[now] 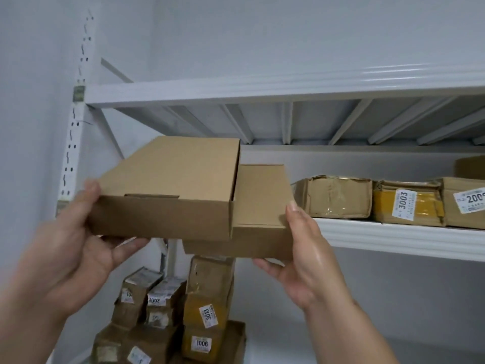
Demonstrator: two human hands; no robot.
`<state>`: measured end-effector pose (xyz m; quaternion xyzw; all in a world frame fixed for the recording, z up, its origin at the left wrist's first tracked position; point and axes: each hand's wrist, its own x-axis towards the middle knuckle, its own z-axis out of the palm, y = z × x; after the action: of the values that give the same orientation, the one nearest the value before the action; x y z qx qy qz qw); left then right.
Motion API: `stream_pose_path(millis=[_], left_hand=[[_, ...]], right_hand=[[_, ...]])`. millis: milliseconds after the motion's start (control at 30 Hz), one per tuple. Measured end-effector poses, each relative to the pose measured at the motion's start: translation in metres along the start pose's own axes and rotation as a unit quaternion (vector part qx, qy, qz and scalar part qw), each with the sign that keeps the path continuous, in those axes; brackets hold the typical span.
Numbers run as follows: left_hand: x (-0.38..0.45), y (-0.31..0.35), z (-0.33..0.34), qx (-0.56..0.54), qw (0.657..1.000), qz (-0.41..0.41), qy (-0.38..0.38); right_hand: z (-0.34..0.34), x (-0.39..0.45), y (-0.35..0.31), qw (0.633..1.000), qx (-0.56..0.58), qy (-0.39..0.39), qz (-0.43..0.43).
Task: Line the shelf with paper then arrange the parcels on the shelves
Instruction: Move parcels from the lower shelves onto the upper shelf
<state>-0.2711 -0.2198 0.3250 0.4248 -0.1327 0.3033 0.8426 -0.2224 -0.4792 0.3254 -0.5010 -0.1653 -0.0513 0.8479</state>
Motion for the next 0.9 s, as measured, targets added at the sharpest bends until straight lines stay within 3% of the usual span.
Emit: stream_pose_path(millis=[167,300,333,400,467,733,900], left_hand=[[0.047,-0.006,0.042,0.040,0.997,-0.068,-0.006],[0.076,-0.007,0.065,0.126,0.988,-0.088,0.000],[0.080,-0.008,0.070,0.153,0.984,-0.089,-0.006],[0.091,-0.013,0.074,0.201,0.975,-0.089,-0.025],[0.098,-0.019,0.078,0.242,0.966,-0.079,-0.040],[0.117,-0.055,0.103,0.301,0.937,-0.077,-0.157],[0.130,-0.079,0.115,0.311,0.932,-0.070,-0.170]], right_hand=[[0.021,0.030,-0.009,1.000,0.024,0.007,-0.001],[0.012,0.046,-0.011,0.995,-0.098,0.014,-0.033],[0.010,0.047,-0.012,0.980,-0.190,0.037,-0.054],[0.004,0.051,-0.014,0.913,-0.387,0.088,-0.092],[-0.002,0.058,-0.016,0.856,-0.487,0.123,-0.120],[-0.017,0.075,-0.014,0.703,-0.642,0.207,-0.226],[-0.028,0.084,-0.006,0.688,-0.638,0.227,-0.260]])
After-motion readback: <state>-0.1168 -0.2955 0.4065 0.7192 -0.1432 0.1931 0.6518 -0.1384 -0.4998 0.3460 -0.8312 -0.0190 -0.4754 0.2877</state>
